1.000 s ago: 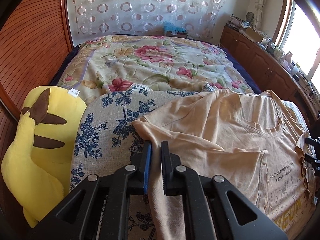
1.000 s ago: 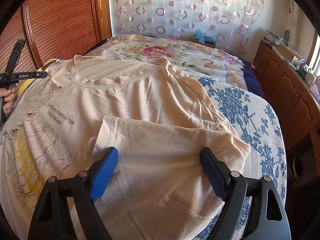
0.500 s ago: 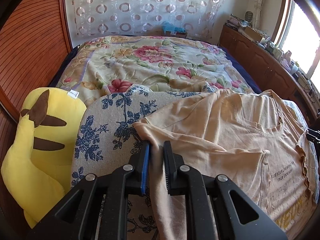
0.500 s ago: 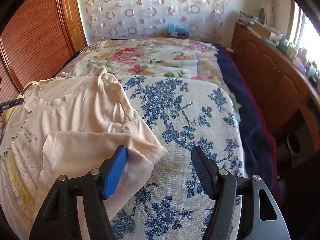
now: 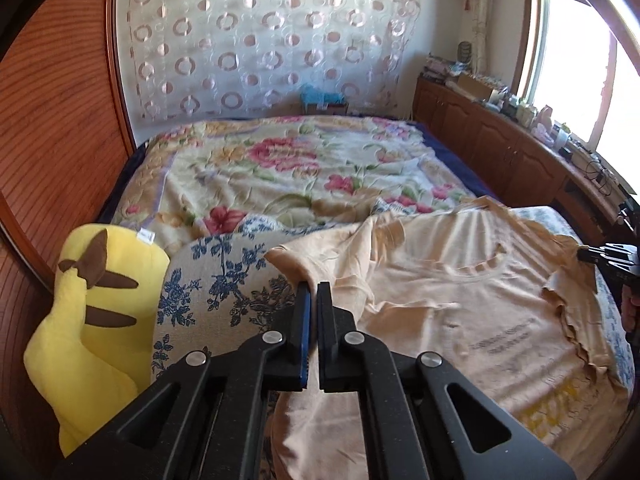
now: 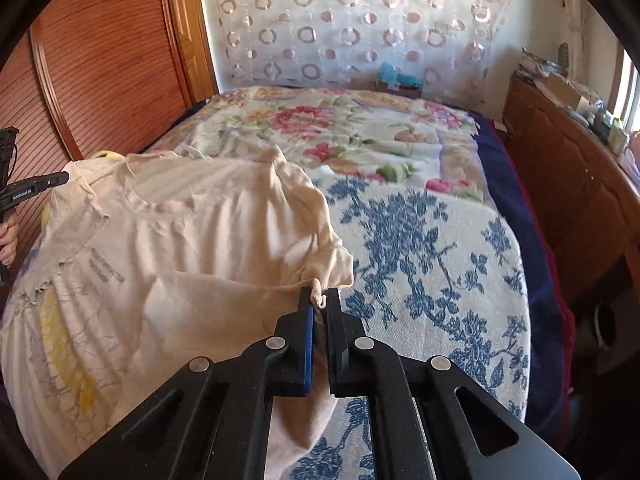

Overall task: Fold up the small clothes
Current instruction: 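Lift the hem with both tools and fold it toward the collar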

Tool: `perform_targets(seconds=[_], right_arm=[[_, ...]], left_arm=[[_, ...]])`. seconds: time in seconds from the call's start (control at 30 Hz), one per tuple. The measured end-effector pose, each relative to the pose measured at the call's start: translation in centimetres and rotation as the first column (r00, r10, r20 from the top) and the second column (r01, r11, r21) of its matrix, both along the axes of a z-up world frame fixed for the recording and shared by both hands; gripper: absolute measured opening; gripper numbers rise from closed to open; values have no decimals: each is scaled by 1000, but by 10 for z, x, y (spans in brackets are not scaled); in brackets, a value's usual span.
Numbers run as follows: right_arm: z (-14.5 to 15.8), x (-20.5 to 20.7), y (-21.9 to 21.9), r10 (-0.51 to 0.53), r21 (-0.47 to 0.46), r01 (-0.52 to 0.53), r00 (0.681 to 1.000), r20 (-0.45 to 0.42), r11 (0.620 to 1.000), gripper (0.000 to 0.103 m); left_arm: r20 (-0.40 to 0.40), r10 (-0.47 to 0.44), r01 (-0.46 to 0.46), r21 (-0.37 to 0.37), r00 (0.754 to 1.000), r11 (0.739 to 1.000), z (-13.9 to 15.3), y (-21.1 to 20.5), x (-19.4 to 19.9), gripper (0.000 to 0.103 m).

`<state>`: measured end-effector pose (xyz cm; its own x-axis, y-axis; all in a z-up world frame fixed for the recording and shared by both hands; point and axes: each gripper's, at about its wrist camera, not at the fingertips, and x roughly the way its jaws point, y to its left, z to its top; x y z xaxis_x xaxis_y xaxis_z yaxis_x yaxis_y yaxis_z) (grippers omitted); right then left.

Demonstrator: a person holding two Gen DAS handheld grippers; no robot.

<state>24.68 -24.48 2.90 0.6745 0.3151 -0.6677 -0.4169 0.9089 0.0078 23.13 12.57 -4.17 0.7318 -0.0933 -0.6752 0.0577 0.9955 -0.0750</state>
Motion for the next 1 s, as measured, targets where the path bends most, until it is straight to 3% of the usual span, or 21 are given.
perform_targets(seconds=[0.27,0.6,0.87,1.0], right_arm=[[28,-52,-11,0,25,-3,995,102,1000,4],[40,-125,-28,42,35,-49,983,180,998,4],[28,-193,-54,51,54,-60,986,157,997,4],[37,-230,-63,53,50,-61,987,152,997,4]], left_arm=[[97,-25,25,-2,995,1000,38,-13,-61,3],[157,2,-2,-1,988,1000,56,-6,-149,3],[158,72,-68,-30,985,997,50,17,-238,3],[165,107,-101,-46,980,994,49,28,-269,3]])
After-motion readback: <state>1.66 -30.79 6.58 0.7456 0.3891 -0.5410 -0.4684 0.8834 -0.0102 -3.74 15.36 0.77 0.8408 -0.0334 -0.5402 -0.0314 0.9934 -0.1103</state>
